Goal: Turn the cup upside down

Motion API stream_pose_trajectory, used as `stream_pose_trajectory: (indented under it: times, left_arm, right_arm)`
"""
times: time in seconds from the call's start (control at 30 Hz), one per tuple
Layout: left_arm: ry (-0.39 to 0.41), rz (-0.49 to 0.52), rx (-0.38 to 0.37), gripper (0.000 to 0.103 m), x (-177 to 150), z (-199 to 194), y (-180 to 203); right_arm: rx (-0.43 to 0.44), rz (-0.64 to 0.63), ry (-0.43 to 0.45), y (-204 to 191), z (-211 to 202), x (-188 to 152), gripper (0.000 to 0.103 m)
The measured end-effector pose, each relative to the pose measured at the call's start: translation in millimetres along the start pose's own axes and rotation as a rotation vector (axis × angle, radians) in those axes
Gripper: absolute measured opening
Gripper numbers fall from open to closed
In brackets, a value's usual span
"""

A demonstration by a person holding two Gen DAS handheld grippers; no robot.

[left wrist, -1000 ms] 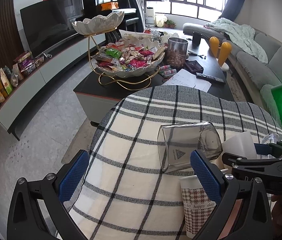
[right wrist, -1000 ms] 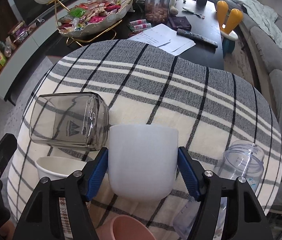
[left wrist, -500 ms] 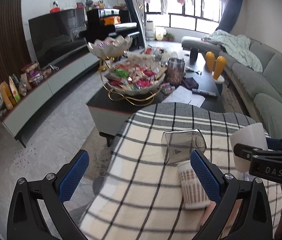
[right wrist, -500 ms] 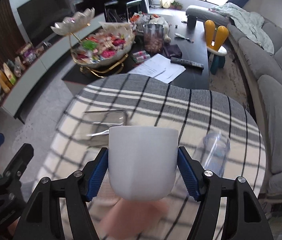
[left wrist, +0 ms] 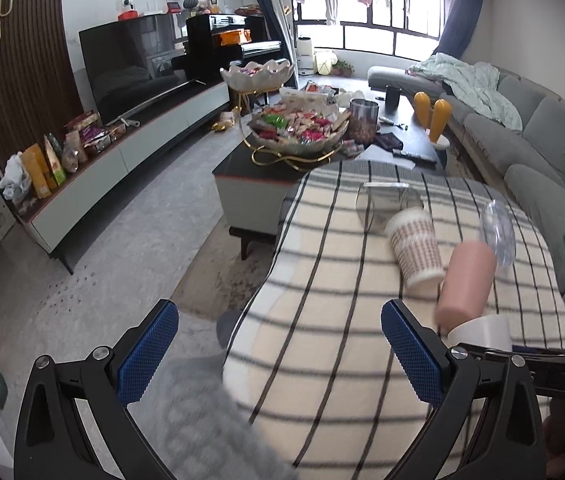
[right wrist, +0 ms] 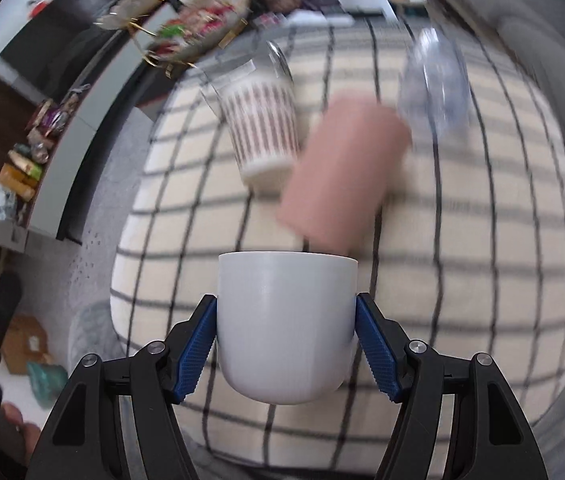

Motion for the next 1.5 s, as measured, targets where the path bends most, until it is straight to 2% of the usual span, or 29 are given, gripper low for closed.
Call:
stream_pose_trajectory:
  times: [0.27, 0.57, 0.7, 0.9, 1.0, 1.13, 1.23, 1.33, 1.43, 1.5]
  left_arm:
    - [-0.011, -0.001, 0.009, 0.103, -24.8, 4.0, -8.4]
    - [-0.040, 0.003, -0.021, 0.103, -41.3, 11.5, -5.1]
    - [-0.038, 0.003, -0.020, 0.103, -42.5, 11.5, -5.4]
    - [-0.017, 0.006, -0.023, 0.103, -38.2, 1.8, -3.6]
    - [-0.002, 0.006, -0.035, 0.103, -34.9, -5.3, 3.3]
    - [0.041, -0.003, -0.080, 0.103, -30.9, -17.8, 25.9]
    - [0.093, 0.025, -0.120, 0.103, -28.4, -26.7, 54.9]
    - [0.159, 0.066, -0.129, 0.103, -29.0, -33.5, 86.3]
    - [0.233, 0.050, -0.135, 0.103, -31.8, -34.8, 108.4]
    - [0.270, 0.066, -0.136, 0.103, -35.5, -31.9, 123.0]
  right_arm:
    - [-0.041, 0.038, -0.030, 9.3, 34.3, -32.6, 0.068]
    - [-0.081, -0.013, 0.020, 1.4, 26.2, -37.2, 0.069]
    - [-0.081, -0.021, 0.033, 0.2, 22.9, -38.0, 0.085]
    - [-0.066, -0.026, 0.067, -1.8, 5.5, -35.1, 0.086]
    - [-0.059, -0.031, 0.123, 3.8, -19.7, -32.7, 0.086]
    - [-0.072, -0.039, 0.285, 21.5, -73.8, -27.9, 0.089]
    - [-0.116, -0.030, 0.425, 40.8, -113.9, -22.8, 0.092]
    - [-0.190, -0.029, 0.556, 66.9, -147.4, -25.9, 0.095]
    - [-0.248, -0.024, 0.625, 89.8, -165.1, -25.7, 0.095]
    - [-0.282, -0.012, 0.642, 104.8, -167.8, -26.6, 0.095]
Point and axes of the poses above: each gripper's, at about its wrist camera, not at the fingertips, and z roughly the way its jaws point, y to its right, x to its top, the point moved 6 cm from there along z, roughly the way its jaws point, and after that the axes turned 15 degrees about z, right-handed, at the moved point
